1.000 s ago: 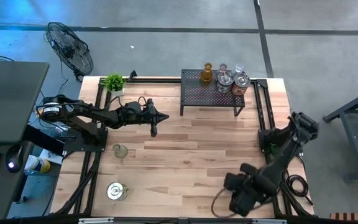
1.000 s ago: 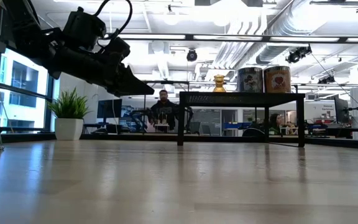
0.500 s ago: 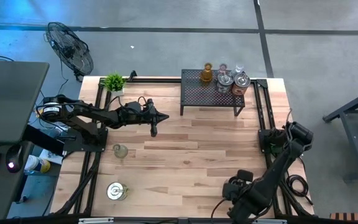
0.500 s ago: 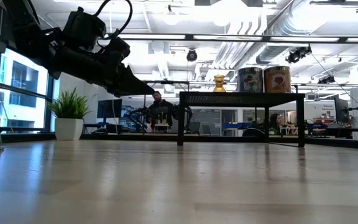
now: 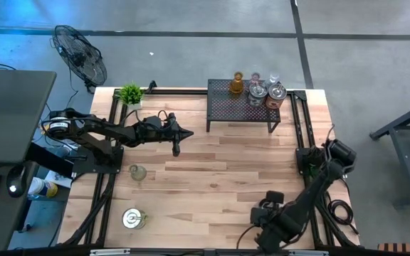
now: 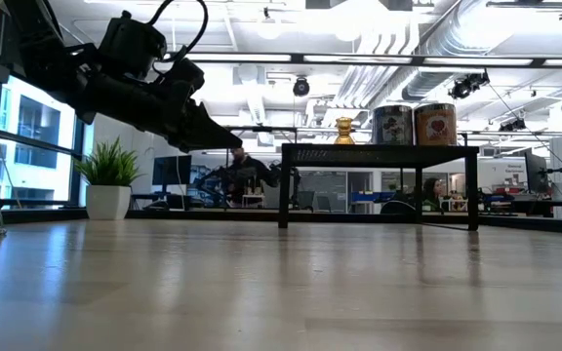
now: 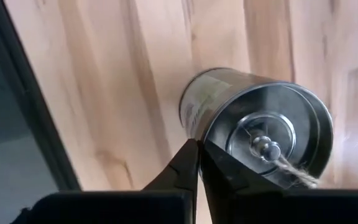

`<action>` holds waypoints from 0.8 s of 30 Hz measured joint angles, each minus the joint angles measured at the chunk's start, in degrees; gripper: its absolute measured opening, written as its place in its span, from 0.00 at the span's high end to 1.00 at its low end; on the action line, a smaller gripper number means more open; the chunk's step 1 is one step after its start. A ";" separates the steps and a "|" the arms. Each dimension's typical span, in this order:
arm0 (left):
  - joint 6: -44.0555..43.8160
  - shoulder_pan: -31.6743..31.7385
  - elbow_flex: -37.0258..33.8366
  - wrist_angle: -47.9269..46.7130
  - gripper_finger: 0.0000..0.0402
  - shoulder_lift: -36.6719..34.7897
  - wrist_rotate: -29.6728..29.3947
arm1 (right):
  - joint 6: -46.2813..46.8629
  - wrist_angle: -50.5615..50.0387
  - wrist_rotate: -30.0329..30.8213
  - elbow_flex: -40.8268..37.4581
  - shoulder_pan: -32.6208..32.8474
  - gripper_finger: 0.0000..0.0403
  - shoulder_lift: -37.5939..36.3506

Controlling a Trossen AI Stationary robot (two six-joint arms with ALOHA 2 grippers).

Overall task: Pick & Place candle stick holders
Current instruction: Put the right green scented candle on the shelf aligned with the brown scented candle

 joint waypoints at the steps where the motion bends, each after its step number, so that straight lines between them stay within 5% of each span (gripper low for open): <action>1: 0.00 0.00 0.00 0.00 0.99 0.00 0.00 | -1.34 -0.11 0.35 0.00 -0.67 0.97 -0.02; 24: 0.22 -0.01 0.00 1.33 0.99 0.00 0.76 | -50.75 1.11 10.29 -0.26 -35.60 0.99 -1.18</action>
